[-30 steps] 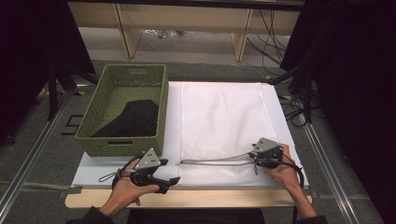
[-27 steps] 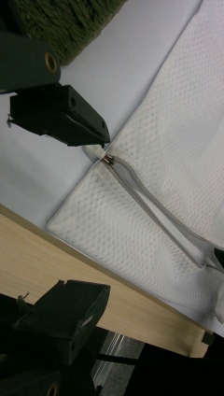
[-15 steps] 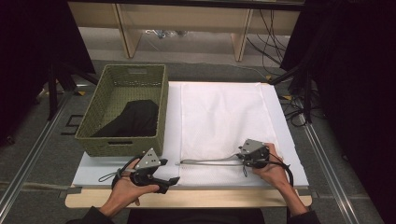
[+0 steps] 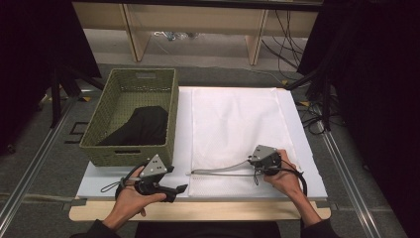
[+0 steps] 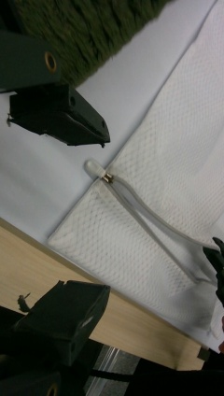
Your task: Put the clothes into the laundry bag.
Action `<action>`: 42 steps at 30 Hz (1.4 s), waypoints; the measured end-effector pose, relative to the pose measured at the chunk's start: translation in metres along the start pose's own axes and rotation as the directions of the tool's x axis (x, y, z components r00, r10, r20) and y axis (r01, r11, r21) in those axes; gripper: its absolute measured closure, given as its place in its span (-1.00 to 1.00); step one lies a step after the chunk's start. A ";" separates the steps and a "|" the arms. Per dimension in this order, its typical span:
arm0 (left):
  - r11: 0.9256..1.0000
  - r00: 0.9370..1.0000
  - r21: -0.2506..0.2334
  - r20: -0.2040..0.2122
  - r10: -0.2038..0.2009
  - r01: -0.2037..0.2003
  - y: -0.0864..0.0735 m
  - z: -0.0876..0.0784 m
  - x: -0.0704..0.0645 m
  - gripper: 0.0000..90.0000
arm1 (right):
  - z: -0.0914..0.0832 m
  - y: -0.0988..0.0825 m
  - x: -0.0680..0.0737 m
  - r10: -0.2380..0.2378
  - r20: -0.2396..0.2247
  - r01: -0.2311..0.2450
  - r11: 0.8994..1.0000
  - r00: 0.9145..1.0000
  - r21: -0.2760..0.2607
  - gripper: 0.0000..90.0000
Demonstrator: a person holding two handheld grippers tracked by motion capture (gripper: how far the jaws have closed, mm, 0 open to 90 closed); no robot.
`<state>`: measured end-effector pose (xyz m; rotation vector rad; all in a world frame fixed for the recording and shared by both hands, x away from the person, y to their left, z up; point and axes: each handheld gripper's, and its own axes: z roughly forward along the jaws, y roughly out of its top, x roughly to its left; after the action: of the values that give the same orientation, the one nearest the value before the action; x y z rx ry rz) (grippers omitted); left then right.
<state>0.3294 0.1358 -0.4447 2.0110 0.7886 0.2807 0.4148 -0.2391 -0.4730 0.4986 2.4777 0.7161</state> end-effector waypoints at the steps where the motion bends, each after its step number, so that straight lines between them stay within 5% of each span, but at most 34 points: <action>1: 1.000 1.000 -0.010 -0.004 -0.012 0.012 0.001 -0.002 0.001 -0.52 | -0.001 0.000 -0.001 0.013 0.004 -0.013 1.000 1.000 -0.003 0.91; 12: 0.999 0.998 -0.027 -0.059 -0.021 0.020 0.019 -0.021 0.006 -0.52 | -0.010 0.014 -0.010 0.045 0.021 -0.045 0.998 0.999 -0.037 0.95; 15: 0.999 0.997 -0.037 -0.079 -0.019 0.016 0.030 -0.033 0.013 -0.52 | -0.011 0.017 -0.016 0.018 0.029 -0.016 0.998 0.999 -0.056 0.95; 20: 0.999 0.988 -0.033 -0.155 -0.011 0.006 0.052 -0.056 0.027 -0.53 | -0.013 0.024 -0.022 0.004 0.029 -0.002 0.997 1.000 -0.073 0.96; 27: 1.000 0.970 0.028 -0.242 -0.006 0.013 0.077 -0.070 0.067 -0.53 | -0.015 0.031 -0.029 0.005 0.034 -0.002 0.997 0.999 -0.083 0.96; 32: 0.995 0.956 0.060 -0.290 -0.055 0.076 0.087 -0.069 0.105 -0.53 | -0.018 0.036 -0.032 0.023 0.029 -0.021 0.996 0.999 -0.085 0.96; 34: 0.992 0.950 0.027 -0.292 -0.108 0.121 0.090 -0.069 0.117 -0.53 | -0.018 0.038 -0.034 0.002 0.026 0.000 0.996 1.000 -0.088 0.96; 37: 0.989 0.950 0.029 -0.286 -0.130 0.144 0.094 -0.066 0.132 -0.53 | -0.019 0.039 -0.034 0.020 0.024 -0.018 0.997 1.000 -0.080 0.96; 39: 0.988 0.956 0.081 -0.273 -0.109 0.135 0.096 -0.063 0.142 -0.54 | -0.019 0.041 -0.037 -0.004 0.026 0.006 0.996 1.000 -0.089 0.96; 42: 0.986 0.950 0.100 -0.298 -0.096 0.131 0.098 -0.056 0.156 -0.54 | -0.019 0.041 -0.036 0.026 0.028 -0.023 0.995 0.999 -0.093 0.96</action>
<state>0.4631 0.2368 -0.3493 2.0513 1.1260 0.4821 0.4409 -0.2304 -0.4223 0.5022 2.4025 0.8235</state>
